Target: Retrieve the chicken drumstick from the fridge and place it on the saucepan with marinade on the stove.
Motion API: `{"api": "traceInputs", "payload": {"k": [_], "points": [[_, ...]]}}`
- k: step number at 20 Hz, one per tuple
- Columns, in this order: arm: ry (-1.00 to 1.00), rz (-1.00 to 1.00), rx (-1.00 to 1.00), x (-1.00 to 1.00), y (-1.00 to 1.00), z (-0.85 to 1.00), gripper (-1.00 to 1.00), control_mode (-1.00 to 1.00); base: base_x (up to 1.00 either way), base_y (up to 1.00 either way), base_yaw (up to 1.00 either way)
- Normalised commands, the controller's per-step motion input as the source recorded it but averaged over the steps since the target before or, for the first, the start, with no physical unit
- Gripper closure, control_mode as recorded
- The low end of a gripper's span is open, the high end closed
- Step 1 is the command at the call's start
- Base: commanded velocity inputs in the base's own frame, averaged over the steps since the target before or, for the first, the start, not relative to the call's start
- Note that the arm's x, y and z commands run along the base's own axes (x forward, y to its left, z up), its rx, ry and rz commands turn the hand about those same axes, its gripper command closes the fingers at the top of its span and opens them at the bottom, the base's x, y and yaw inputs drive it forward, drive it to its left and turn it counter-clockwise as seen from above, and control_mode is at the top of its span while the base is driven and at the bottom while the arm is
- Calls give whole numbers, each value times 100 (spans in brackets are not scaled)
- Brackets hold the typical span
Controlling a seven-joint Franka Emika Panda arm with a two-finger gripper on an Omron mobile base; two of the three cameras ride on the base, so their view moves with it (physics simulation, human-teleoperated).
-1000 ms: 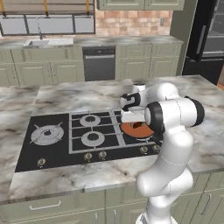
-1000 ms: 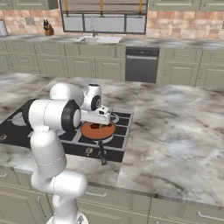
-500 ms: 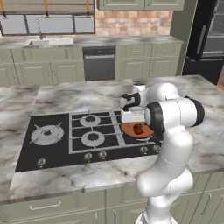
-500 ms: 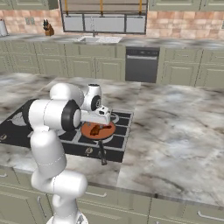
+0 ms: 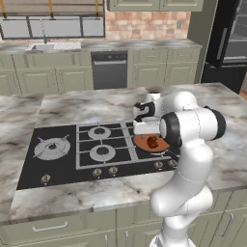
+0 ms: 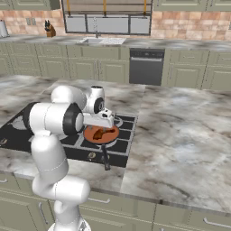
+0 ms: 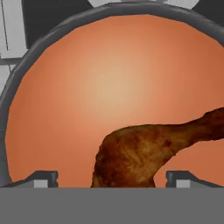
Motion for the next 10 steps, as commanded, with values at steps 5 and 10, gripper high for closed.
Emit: {"api": "traceInputs", "payload": {"k": [5, 10], "points": [[-6, 6, 0, -18, 0, 74, -100, -100, 0, 0, 0], [-16, 4, 0, -71, 0, 52, -100, -100, 0, 0, 0]]}}
